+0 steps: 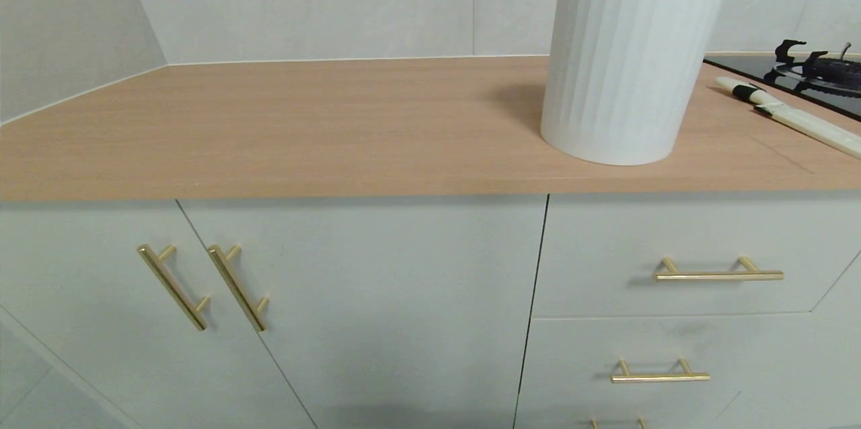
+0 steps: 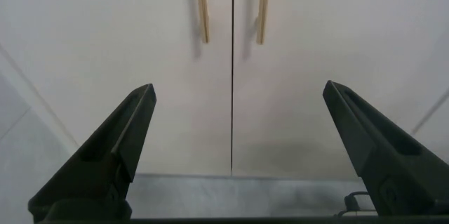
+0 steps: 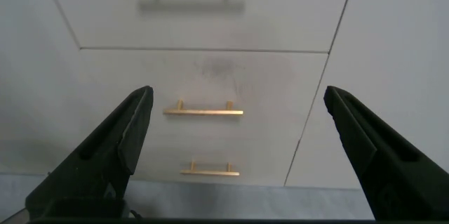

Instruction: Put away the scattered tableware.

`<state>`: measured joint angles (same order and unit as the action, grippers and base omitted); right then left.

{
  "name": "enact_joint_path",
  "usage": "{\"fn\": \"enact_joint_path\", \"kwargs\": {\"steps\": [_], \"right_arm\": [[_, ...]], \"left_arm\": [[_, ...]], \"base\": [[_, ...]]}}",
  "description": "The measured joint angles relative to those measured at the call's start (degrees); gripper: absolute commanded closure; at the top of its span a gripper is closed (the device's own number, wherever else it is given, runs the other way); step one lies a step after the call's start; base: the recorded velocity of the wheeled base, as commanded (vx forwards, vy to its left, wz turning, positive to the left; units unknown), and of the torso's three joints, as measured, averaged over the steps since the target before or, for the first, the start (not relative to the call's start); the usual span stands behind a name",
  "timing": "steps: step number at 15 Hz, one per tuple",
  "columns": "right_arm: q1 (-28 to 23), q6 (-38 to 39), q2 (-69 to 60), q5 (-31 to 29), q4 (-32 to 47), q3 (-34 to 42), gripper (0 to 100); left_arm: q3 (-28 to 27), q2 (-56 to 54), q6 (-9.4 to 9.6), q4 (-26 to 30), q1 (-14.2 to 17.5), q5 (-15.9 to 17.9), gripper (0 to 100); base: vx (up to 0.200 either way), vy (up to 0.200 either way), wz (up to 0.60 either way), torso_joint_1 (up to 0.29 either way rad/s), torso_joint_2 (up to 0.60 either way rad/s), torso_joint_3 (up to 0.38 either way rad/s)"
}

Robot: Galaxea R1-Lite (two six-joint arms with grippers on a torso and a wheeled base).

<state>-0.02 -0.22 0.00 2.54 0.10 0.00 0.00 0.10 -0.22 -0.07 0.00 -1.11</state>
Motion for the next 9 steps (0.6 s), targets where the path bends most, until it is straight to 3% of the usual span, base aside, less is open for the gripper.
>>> {"fn": "enact_joint_path", "kwargs": {"steps": [1,9], "right_arm": [[0.0,0.0,0.0,0.0,0.0,0.0,0],[0.0,0.0,0.0,0.0,0.0,0.0,0]], "left_arm": [[0.0,0.0,0.00,0.0,0.0,0.0,0],[0.0,0.0,-0.02,0.0,0.0,0.0,0]], "base": [[0.000,0.000,-0.60,0.007,0.00,0.012],[0.000,0.000,0.00,0.000,0.00,0.000]]}}
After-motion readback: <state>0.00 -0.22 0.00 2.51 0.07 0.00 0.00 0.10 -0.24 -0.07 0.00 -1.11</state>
